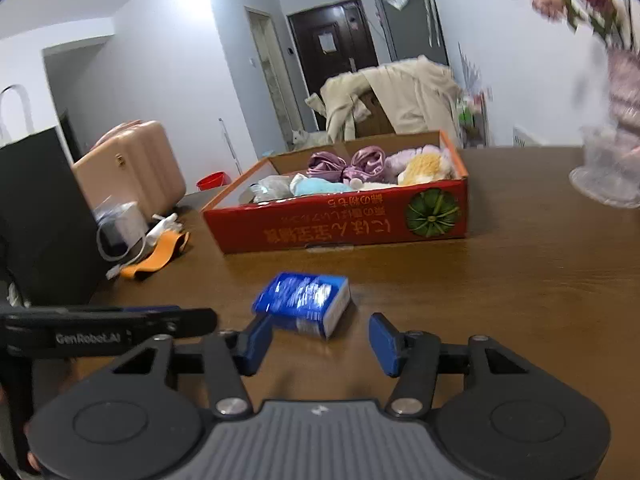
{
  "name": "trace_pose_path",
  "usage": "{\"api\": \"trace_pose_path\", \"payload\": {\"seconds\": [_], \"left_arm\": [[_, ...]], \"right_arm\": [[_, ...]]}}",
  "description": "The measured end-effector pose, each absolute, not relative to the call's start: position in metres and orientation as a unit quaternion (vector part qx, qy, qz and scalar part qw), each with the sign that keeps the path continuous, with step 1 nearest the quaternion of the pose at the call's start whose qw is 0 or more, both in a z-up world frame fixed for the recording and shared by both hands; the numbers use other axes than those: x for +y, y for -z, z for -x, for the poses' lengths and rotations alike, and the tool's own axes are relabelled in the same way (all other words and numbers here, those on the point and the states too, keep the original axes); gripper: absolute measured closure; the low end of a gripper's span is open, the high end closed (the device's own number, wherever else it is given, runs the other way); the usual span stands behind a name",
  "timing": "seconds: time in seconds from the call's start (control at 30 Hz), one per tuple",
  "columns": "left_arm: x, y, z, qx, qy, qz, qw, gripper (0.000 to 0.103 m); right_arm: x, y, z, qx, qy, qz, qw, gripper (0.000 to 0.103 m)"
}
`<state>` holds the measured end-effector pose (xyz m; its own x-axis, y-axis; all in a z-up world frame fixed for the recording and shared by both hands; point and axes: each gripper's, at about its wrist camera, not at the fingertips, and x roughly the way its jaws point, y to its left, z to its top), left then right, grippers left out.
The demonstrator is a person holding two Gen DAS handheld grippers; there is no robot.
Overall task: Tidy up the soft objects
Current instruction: 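Lower both grippers onto the blue milk carton and close on it, then carry the blue milk carton into the box and open both grippers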
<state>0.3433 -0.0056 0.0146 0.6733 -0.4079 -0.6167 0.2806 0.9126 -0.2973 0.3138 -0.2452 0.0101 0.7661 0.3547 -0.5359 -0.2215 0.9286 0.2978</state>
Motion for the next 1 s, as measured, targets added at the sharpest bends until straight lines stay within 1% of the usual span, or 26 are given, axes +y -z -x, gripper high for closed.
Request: {"api": "trace_pose_path", "payload": {"seconds": [0.03, 0.1, 0.23, 0.3, 0.33, 0.4, 0.43, 0.57, 0.8, 1.0], "left_arm": [[-0.005, -0.011, -0.357, 0.369, 0.19, 0.096, 0.905, 0.048], [-0.003, -0.004, -0.378, 0.379, 0.186, 0.108, 0.9, 0.049], [0.006, 0.011, -0.401, 0.388, 0.202, 0.148, 0.887, 0.061], [0.003, 0.016, -0.408, 0.39, 0.216, 0.151, 0.882, 0.067], [0.002, 0.019, -0.41, 0.393, 0.221, 0.148, 0.88, 0.075], [0.002, 0.025, -0.411, 0.392, 0.236, 0.161, 0.875, 0.077], [0.003, 0.025, -0.412, 0.392, 0.243, 0.165, 0.872, 0.081], [0.003, 0.026, -0.412, 0.391, 0.246, 0.173, 0.87, 0.081], [0.0, 0.024, -0.406, 0.388, 0.239, 0.165, 0.875, 0.082], [-0.008, 0.011, -0.388, 0.374, 0.243, 0.149, 0.883, 0.087]], "right_arm": [[-0.243, -0.007, -0.328, 0.308, -0.157, -0.116, 0.931, 0.053], [-0.239, -0.002, -0.353, 0.311, -0.163, -0.13, 0.927, 0.06], [-0.23, 0.012, -0.386, 0.326, -0.168, -0.14, 0.92, 0.07], [-0.227, 0.021, -0.394, 0.331, -0.171, -0.149, 0.916, 0.081], [-0.228, 0.024, -0.395, 0.328, -0.171, -0.153, 0.916, 0.084], [-0.231, 0.028, -0.395, 0.323, -0.167, -0.164, 0.917, 0.092], [-0.232, 0.029, -0.395, 0.321, -0.167, -0.168, 0.917, 0.093], [-0.234, 0.032, -0.397, 0.316, -0.166, -0.166, 0.919, 0.1], [-0.236, 0.032, -0.395, 0.314, -0.164, -0.174, 0.919, 0.101], [-0.231, 0.021, -0.382, 0.303, -0.172, -0.165, 0.923, 0.103]]}}
